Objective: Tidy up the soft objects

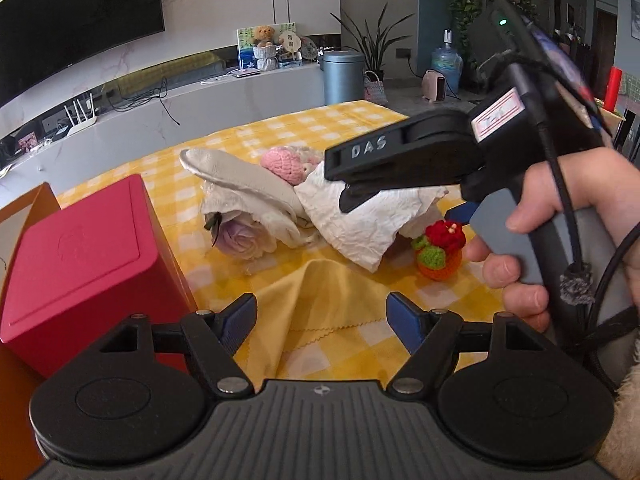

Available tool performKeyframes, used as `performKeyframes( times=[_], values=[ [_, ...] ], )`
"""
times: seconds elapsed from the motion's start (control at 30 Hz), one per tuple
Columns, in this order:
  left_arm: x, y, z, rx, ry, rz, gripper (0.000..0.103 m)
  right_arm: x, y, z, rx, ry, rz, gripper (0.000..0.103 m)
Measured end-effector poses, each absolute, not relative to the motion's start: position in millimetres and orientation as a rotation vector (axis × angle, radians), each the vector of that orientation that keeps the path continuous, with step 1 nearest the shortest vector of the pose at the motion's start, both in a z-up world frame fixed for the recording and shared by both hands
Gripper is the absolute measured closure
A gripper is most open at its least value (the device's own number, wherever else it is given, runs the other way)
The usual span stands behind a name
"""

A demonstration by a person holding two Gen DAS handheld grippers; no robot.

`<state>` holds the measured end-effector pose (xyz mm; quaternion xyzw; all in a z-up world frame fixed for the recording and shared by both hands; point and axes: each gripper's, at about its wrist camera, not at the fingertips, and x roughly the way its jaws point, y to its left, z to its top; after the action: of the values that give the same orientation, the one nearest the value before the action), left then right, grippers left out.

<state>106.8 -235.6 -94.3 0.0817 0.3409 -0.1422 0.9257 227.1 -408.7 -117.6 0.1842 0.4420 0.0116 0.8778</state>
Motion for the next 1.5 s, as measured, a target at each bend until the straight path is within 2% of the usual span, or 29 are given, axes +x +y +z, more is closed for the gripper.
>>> performKeyframes(
  times=[0.03,0.1,0.13,0.2,0.3,0.37,0.47,0.5,0.53,0.57,0.6,0.73,0.83,0.93,1.03,1.07,1.13,1.17,1.2,1.23,1.5],
  values=[
    [105.7,-234.1,-96.1,0.164,0.706,-0.296,0.016,227.2,-403.8,-120.7,0.351,0.928,0.029,0.005],
    [103.2,-230.4,-98.8,0.155,0.716,-0.303,0.016,229.6,-397.4,-127.3,0.302,0.958,0.024,0.025],
    [101.9,-227.8,-98.7,0.144,0.720,-0.304,0.016,230.9,-396.0,-131.4,0.288,0.976,0.012,0.027],
    [100.8,-221.3,-99.5,0.121,0.732,-0.301,0.016,231.6,-395.7,-137.2,0.283,0.999,0.011,0.041],
    [103.2,-211.6,-100.8,0.087,0.760,-0.297,0.016,229.5,-398.8,-137.9,0.273,1.001,-0.001,0.056],
    [105.5,-206.6,-102.6,0.076,0.785,-0.304,0.016,227.6,-403.7,-136.1,0.294,1.004,-0.002,0.060],
    [107.3,-201.1,-103.6,0.076,0.793,-0.305,0.016,223.3,-414.5,-133.1,0.345,1.012,-0.023,0.059],
    [107.1,-199.8,-104.1,0.076,0.789,-0.304,0.016,221.8,-418.8,-131.9,0.359,1.011,-0.033,0.055],
    [107.5,-199.5,-104.2,0.076,0.785,-0.306,0.016,219.9,-422.5,-130.3,0.372,1.011,-0.046,0.049],
    [108.0,-198.8,-104.5,0.074,0.783,-0.309,0.016,218.3,-425.9,-128.7,0.384,1.003,-0.058,0.037],
    [108.8,-198.5,-104.6,0.072,0.784,-0.313,0.016,215.8,-428.9,-125.8,0.399,0.986,-0.067,0.030],
    [109.6,-199.6,-106.8,0.082,0.779,-0.326,0.016,218.2,-432.4,-124.1,0.426,0.998,-0.055,0.028],
    [106.2,-202.3,-106.5,0.134,0.757,-0.335,0.016,214.0,-418.0,-124.3,0.285,1.071,-0.061,0.026],
    [105.6,-205.2,-108.2,0.173,0.732,-0.338,0.016,194.0,-404.2,-121.5,0.177,1.114,0.003,0.021],
    [108.2,-206.5,-111.0,0.173,0.745,-0.329,0.016,192.4,-403.7,-127.7,0.182,1.137,0.004,0.024],
    [108.6,-206.5,-111.6,0.170,0.749,-0.328,0.016,194.5,-402.9,-129.5,0.165,1.146,-0.011,0.031],
    [108.2,-206.2,-110.9,0.171,0.749,-0.328,0.016,194.9,-402.8,-130.9,0.164,1.156,-0.015,0.036],
    [107.9,-206.3,-110.2,0.171,0.742,-0.327,0.016,194.2,-402.9,-130.6,0.169,1.155,-0.006,0.042],
    [107.9,-206.6,-109.3,0.171,0.738,-0.325,0.016,192.5,-402.0,-129.5,0.170,1.149,0.010,0.054],
    [108.2,-206.5,-108.6,0.170,0.737,-0.322,0.016,191.1,-401.1,-128.0,0.168,1.136,0.021,0.058],
    [108.4,-231.1,-104.9,0.272,0.734,-0.352,0.016,186.9,-409.3,-115.0,0.188,1.062,-0.021,0.058]
  ],
)
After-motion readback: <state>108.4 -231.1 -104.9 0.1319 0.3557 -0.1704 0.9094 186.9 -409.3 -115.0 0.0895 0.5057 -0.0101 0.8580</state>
